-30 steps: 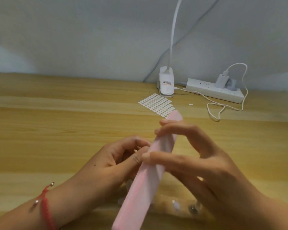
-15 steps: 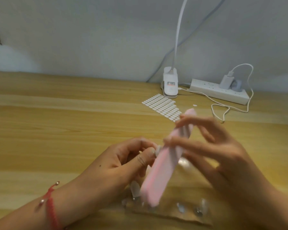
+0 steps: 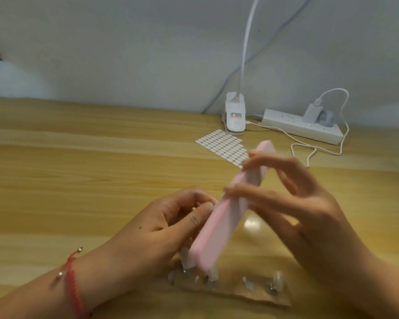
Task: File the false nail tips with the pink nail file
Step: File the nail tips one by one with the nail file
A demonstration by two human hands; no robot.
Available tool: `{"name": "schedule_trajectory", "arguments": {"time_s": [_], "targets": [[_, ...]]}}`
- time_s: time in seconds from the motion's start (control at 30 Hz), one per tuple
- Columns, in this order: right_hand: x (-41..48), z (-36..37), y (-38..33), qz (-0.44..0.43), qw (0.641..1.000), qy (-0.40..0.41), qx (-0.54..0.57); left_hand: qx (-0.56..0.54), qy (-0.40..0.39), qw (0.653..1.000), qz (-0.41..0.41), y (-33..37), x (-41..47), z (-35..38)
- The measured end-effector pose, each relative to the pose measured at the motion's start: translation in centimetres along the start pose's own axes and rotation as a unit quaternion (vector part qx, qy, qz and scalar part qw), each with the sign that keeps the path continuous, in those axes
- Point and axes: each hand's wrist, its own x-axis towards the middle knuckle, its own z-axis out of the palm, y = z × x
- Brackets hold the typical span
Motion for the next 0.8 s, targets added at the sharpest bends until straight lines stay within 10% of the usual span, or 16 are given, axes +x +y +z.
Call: {"name": "schedule_trajectory", "arguments": {"time_s": [0.8], "targets": [[-0.4,0.4,-0.7,-0.098,0.994,-0.028,-0.027,0.013,0.038,0.999,-0.016,-0.7,-0.1,-0.1]]}}
